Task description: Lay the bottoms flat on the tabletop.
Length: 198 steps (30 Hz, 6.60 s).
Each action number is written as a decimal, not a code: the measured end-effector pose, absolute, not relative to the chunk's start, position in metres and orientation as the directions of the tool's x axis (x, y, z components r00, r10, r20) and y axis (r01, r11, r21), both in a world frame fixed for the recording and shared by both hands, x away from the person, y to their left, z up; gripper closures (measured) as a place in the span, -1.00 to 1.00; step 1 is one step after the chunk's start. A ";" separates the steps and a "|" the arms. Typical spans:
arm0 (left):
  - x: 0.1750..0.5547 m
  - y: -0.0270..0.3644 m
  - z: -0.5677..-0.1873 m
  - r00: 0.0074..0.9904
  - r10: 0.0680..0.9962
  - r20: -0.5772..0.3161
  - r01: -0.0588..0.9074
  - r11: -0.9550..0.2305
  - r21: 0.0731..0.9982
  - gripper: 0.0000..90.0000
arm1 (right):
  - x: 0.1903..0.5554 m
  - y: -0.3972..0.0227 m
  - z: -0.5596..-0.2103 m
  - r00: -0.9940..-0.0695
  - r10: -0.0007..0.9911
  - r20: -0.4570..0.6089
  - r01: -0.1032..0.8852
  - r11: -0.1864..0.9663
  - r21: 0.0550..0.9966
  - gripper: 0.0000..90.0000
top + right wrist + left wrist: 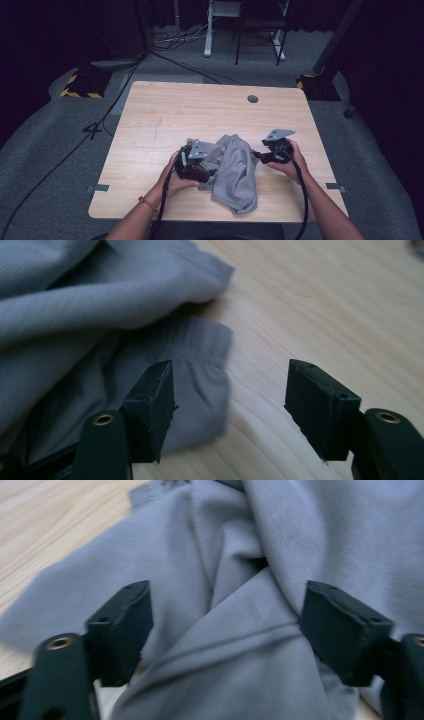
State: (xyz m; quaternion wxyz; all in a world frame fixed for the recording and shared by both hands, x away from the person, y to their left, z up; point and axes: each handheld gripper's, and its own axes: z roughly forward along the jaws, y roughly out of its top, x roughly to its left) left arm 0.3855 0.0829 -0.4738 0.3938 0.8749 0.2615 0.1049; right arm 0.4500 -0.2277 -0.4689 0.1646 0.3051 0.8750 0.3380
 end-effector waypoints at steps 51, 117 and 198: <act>0.386 0.054 -0.479 0.850 0.526 0.005 0.363 -0.593 0.718 -0.40 | 0.421 -0.180 -0.478 -0.869 0.484 -0.097 0.321 0.704 0.634 0.00; 0.468 0.193 -0.475 0.601 0.797 -0.067 0.625 -0.416 0.661 0.49 | 0.482 -0.299 -0.488 -0.549 0.836 0.015 0.618 0.393 0.681 0.71; 0.450 0.146 -0.470 0.673 0.736 -0.070 0.602 -0.490 0.630 -0.26 | 0.487 -0.391 -0.485 -0.202 0.979 0.014 0.733 0.142 0.665 -0.23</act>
